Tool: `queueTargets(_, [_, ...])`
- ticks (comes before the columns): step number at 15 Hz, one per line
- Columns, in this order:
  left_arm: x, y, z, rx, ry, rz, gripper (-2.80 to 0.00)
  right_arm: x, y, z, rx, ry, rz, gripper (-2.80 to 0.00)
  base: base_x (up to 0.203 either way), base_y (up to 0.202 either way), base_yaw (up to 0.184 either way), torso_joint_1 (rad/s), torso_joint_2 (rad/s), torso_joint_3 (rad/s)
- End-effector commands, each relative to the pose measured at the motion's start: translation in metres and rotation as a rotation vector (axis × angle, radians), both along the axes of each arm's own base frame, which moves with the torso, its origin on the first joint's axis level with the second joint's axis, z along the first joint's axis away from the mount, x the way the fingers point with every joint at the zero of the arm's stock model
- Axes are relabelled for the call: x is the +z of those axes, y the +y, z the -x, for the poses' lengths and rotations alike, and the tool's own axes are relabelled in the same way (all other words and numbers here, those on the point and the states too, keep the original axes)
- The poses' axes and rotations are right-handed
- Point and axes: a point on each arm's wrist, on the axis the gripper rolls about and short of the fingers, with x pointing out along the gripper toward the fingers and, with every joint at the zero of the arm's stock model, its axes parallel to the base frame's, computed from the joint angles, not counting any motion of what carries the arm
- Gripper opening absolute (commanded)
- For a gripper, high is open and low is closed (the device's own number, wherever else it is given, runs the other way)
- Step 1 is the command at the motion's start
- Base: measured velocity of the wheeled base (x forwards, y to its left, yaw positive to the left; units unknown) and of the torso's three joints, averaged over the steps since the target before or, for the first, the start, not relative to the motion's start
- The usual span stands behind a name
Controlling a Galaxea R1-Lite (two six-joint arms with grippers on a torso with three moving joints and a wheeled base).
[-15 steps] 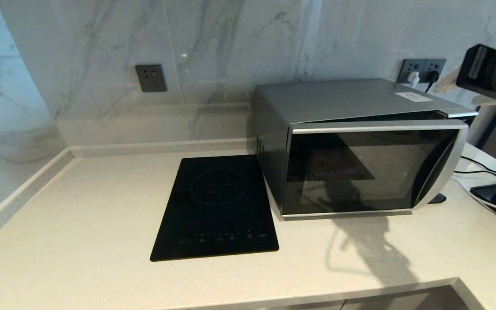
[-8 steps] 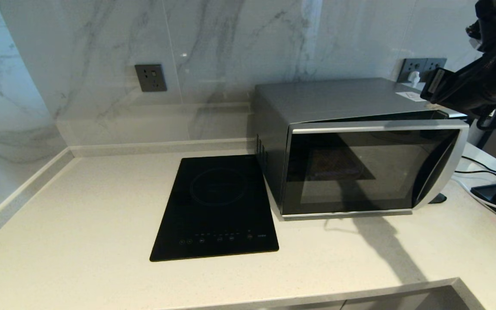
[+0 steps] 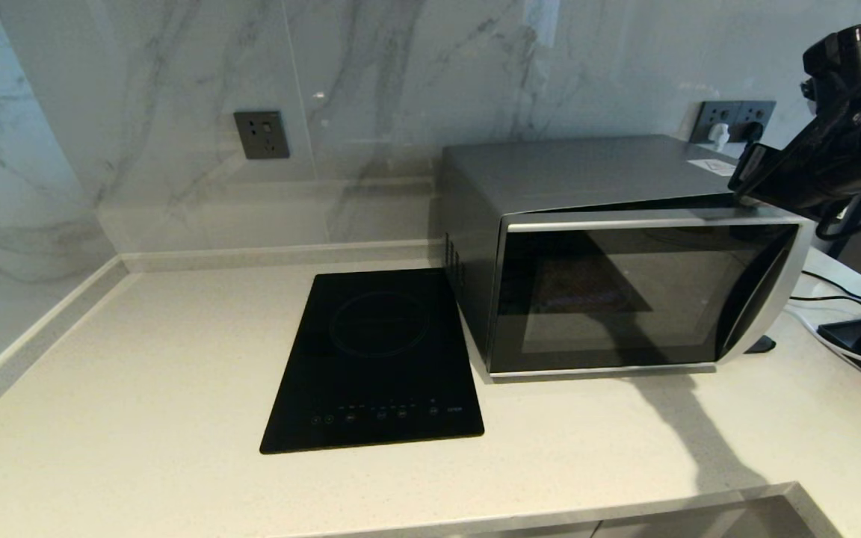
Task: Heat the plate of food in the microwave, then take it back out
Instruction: Open the microwave oven
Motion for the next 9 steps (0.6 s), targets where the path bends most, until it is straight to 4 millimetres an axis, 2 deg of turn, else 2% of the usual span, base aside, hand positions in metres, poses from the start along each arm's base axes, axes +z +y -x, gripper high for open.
queueTargets(1, [0.000, 0.000, 0.000, 0.001, 0.001, 0.001, -2.80, 0.001, -0.002, 0.007, 0.002, 0.026, -0.009, -2.80, 0.000, 0.000, 0.000, 0.000, 0.00, 0.000])
queueTargets(5, [0.000, 0.000, 0.000, 0.001, 0.001, 0.001, -2.80, 0.011, 0.000, 0.044, 0.057, 0.146, -0.052, -2.80, 0.000, 0.000, 0.000, 0.000, 0.00, 0.000])
queueTargets(9, [0.000, 0.000, 0.000, 0.001, 0.001, 0.001, -2.80, 0.031, 0.002, 0.098, 0.152, 0.214, -0.149, -2.80, 0.000, 0.000, 0.000, 0.000, 0.00, 0.000])
